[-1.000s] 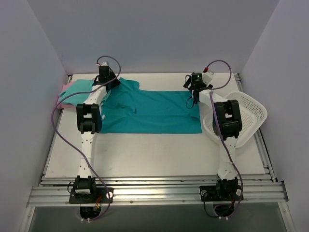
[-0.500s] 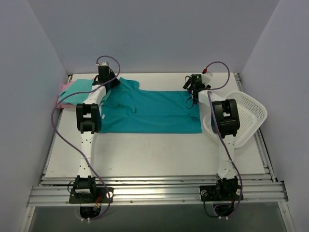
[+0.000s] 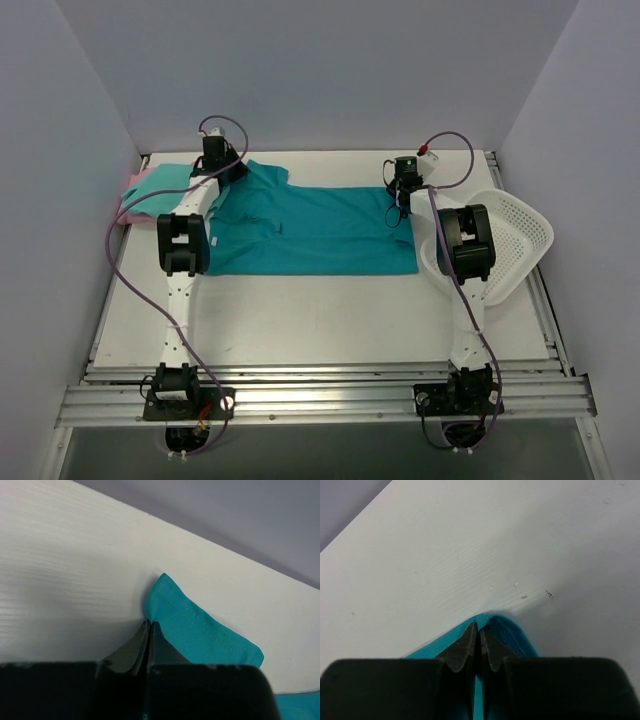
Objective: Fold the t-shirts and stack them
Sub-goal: Fold the tshirt
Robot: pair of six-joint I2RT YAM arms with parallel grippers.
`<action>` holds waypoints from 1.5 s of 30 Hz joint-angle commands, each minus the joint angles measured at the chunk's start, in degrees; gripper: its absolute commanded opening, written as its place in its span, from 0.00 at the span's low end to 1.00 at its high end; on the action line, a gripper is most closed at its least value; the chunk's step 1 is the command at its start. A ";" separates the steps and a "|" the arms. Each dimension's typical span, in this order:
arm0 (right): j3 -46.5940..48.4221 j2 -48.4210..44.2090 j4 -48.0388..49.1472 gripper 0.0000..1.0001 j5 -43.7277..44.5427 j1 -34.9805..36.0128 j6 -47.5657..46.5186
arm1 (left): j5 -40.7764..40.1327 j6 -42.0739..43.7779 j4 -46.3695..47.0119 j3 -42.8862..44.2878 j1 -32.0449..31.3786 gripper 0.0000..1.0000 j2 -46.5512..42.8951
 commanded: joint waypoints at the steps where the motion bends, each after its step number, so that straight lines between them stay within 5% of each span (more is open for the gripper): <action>1: -1.63 -1.21 0.13 0.00 -0.25 -0.45 0.12 | 0.19 0.20 1.36 -1.65 0.76 0.02 -1.52; 25: -4.97 -15.61 -1.45 0.00 -4.21 -0.80 -1.90 | 2.03 1.35 9.02 -20.63 0.85 0.02 -23.13; 39: -25.97 -31.87 1.45 0.00 -3.86 -0.09 -0.75 | 1.16 1.88 24.73 -59.20 0.59 0.02 -48.97; 45: -33.62 -38.65 0.93 0.00 -2.72 0.96 -0.14 | -3.06 6.09 23.00 -69.76 -1.61 0.02 -59.53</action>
